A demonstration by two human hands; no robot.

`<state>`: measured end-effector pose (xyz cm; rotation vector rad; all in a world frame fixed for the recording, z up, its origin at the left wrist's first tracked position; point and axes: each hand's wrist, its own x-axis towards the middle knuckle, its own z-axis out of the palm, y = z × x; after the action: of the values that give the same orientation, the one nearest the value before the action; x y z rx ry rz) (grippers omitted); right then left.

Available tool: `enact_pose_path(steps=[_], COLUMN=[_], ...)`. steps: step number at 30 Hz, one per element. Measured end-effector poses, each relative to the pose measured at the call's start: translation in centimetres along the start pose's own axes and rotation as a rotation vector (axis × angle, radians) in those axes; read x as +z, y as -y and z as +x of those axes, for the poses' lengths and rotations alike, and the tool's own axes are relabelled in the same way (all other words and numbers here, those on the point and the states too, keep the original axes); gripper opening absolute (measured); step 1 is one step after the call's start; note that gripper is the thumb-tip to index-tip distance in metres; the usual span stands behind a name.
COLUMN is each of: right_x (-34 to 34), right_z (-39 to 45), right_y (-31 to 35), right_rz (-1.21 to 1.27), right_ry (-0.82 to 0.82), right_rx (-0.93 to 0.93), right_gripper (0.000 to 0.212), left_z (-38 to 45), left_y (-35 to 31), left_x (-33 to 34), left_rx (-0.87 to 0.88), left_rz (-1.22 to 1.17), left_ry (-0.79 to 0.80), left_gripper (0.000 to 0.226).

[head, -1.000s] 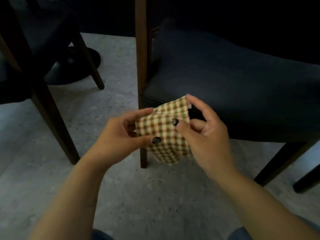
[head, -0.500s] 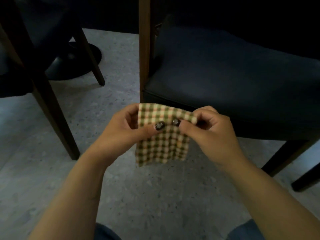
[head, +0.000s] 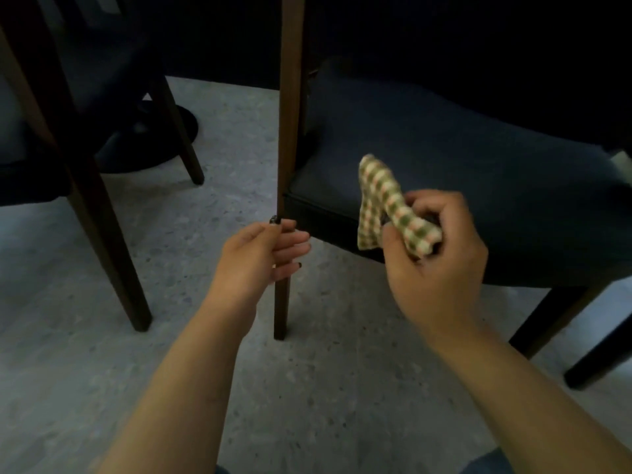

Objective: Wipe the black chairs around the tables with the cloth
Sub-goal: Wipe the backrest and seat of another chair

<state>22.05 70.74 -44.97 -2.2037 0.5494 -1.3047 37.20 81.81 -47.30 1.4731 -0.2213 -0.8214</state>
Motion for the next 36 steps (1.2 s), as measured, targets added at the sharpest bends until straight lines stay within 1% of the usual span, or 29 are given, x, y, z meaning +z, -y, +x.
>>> enact_pose_path(steps=[2, 4, 7, 8, 11, 12, 13, 15, 18, 23, 26, 28, 30, 34, 35, 36], right_x=[0.8, 2.8, 7.2, 8.4, 11.0, 11.5, 11.6, 11.6, 11.1, 8.9, 6.7, 5.0, 3.1, 0.8, 0.8, 1.1], right_z=[1.8, 4.0, 6.5, 6.9, 6.7, 6.4, 6.1, 5.8, 6.0, 6.3, 5.6, 5.0, 4.3, 3.4, 3.4, 3.6], right_y=[0.6, 1.2, 1.5, 1.3, 0.0, -0.7, -1.2, -1.7, -2.1, -2.6, -3.3, -3.7, -4.4, -5.7, -5.6, -5.3], right_rz=[0.005, -0.035, -0.278, -0.389, -0.728, -0.811, -0.866, -0.906, -0.897, -0.84, -0.757, -0.701, -0.686, -0.629, -0.576, -0.502], right_ry=[-0.028, -0.009, 0.125, 0.213, 0.639, 0.725, 0.772, 0.783, 0.799, 0.853, 0.853, 0.826, 0.785, 0.648, 0.634, 0.609], right_rx=[-0.148, -0.277, -0.404, -0.417, -0.42, -0.449, -0.473, -0.51, -0.555, -0.543, -0.52, -0.504, -0.503, -0.519, -0.464, -0.353], right_gripper=[0.019, 0.019, 0.036, 0.038, 0.052, 0.053, 0.051, 0.047, 0.048, 0.05, 0.051, 0.053, 0.047, 0.047, 0.049, 0.052], left_z=[0.1, 0.1, 0.0, 0.0, 0.2, 0.2, 0.3, 0.6, 1.1, 1.7, 2.1, 2.4, 2.7, 3.2, 3.3, 3.5], left_y=[-0.2, -0.1, 0.2, 0.2, 0.4, 0.6, 0.7, 0.9, 1.2, 1.6, 2.0, 2.1, 2.2, 2.3, 2.3, 2.3], left_x=[-0.1, -0.4, -0.5, -0.4, 0.2, 0.3, 0.5, 0.8, 1.5, 3.2, 4.3, 4.8, 5.1, 5.3, 5.2, 5.1], left_rx=[-0.071, -0.111, -0.165, -0.182, -0.21, -0.22, -0.232, -0.256, -0.284, -0.328, -0.304, -0.286, -0.276, -0.234, -0.223, -0.213], left_rz=[-0.138, -0.232, -0.361, -0.39, -0.411, -0.401, -0.39, -0.369, -0.337, -0.388, -0.406, -0.416, -0.4, -0.331, -0.319, -0.308], left_ry=[-0.042, -0.076, -0.114, -0.12, -0.098, -0.088, -0.084, -0.095, -0.088, 0.017, 0.06, 0.052, 0.054, 0.069, 0.066, 0.062], left_gripper=[0.021, 0.02, 0.022, 0.023, 0.023, 0.024, 0.025, 0.027, 0.03, 0.046, 0.041, 0.037, 0.038, 0.047, 0.048, 0.047])
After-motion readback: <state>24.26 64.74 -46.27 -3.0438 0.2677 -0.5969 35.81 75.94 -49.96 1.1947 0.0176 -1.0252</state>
